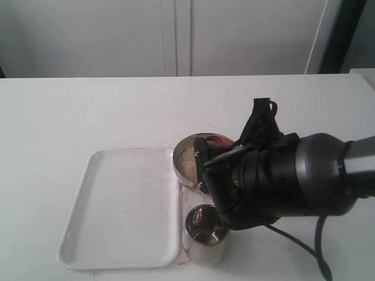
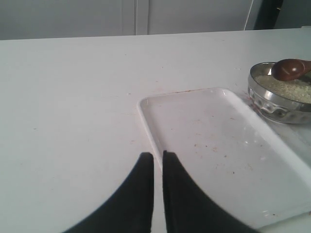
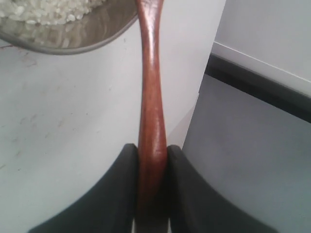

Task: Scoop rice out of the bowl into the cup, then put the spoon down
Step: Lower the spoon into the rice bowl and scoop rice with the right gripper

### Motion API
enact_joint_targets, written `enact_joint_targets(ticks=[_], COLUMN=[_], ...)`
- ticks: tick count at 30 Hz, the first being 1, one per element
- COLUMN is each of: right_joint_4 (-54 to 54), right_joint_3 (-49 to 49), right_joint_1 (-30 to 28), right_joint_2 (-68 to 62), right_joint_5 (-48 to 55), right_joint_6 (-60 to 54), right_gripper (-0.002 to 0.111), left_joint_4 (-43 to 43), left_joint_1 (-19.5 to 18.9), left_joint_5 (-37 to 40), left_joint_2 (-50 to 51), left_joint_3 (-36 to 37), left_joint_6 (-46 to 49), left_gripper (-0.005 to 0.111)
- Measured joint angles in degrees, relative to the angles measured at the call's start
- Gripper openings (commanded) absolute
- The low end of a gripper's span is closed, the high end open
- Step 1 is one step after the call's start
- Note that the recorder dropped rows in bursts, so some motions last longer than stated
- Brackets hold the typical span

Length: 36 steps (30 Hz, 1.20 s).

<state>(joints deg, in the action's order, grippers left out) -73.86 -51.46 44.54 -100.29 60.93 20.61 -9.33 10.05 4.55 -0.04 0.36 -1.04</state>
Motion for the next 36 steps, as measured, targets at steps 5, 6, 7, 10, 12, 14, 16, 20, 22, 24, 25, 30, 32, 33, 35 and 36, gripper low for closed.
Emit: enact_joint_targets(ticks=[5,6,7,10,12,14,16,20,22,24,25,30,32,33,35,36], right_joint_4=[-1.5,-1.6,-1.6,-1.3,-0.8,-0.7,-0.3,0.6,0.6,0.8,1.0,1.7,1.8,1.9,2.1,2.3], right_joint_3=[0.0,0.0,-0.1,-1.0,-1.4,-1.6,-1.6,-1.6,-1.6,-1.6,-1.6,-1.6,-1.6,-1.6,-1.6,-1.6], right_joint_1=[0.0,-0.3,-0.6,-1.7,-2.2,-2.3,-2.3,-2.3,-2.3,-2.3,-2.3,-2.3,-2.3,-2.3,-2.3,-2.3], right_joint_2=[0.0,0.0,-0.1,-0.2,-0.2,-0.2,-0.2,-0.2,-0.2,-0.2,-0.2,-0.4,-1.1,-1.6,-2.7,-3.1], right_joint_5=[-2.0,-2.6,-2.9,-3.4,-3.4,-3.5,-3.5,-3.6,-3.6,-3.5,-3.5,-3.5,-3.5,-3.5,-3.3,-3.2], right_joint_6=[0.0,0.0,0.0,0.0,-0.1,-0.4,-0.6,-0.8,-0.8,-1.1,-1.1,-2.1,-2.2,-2.4,-2.4,-2.4], right_gripper=[0.000,0.000,0.000,0.000,0.000,0.000,0.000,0.000,0.000,0.000,0.000,0.000,0.000,0.000,0.000,0.000], left_joint_4=[0.0,0.0,0.0,0.0,0.0,0.0,0.0,0.0,0.0,0.0,0.0,0.0,0.0,0.0,0.0,0.0], left_joint_1=[0.0,0.0,0.0,0.0,0.0,0.0,0.0,0.0,0.0,0.0,0.0,0.0,0.0,0.0,0.0,0.0], left_joint_5=[0.0,0.0,0.0,0.0,0.0,0.0,0.0,0.0,0.0,0.0,0.0,0.0,0.0,0.0,0.0,0.0], left_joint_2=[0.0,0.0,0.0,0.0,0.0,0.0,0.0,0.0,0.0,0.0,0.0,0.0,0.0,0.0,0.0,0.0], left_joint_3=[0.0,0.0,0.0,0.0,0.0,0.0,0.0,0.0,0.0,0.0,0.0,0.0,0.0,0.0,0.0,0.0], left_joint_6=[0.0,0.0,0.0,0.0,0.0,0.0,0.0,0.0,0.0,0.0,0.0,0.0,0.0,0.0,0.0,0.0], left_gripper=[0.014,0.014,0.014,0.014,0.014,0.014,0.014,0.014,0.014,0.014,0.014,0.014,0.014,0.014,0.014,0.014])
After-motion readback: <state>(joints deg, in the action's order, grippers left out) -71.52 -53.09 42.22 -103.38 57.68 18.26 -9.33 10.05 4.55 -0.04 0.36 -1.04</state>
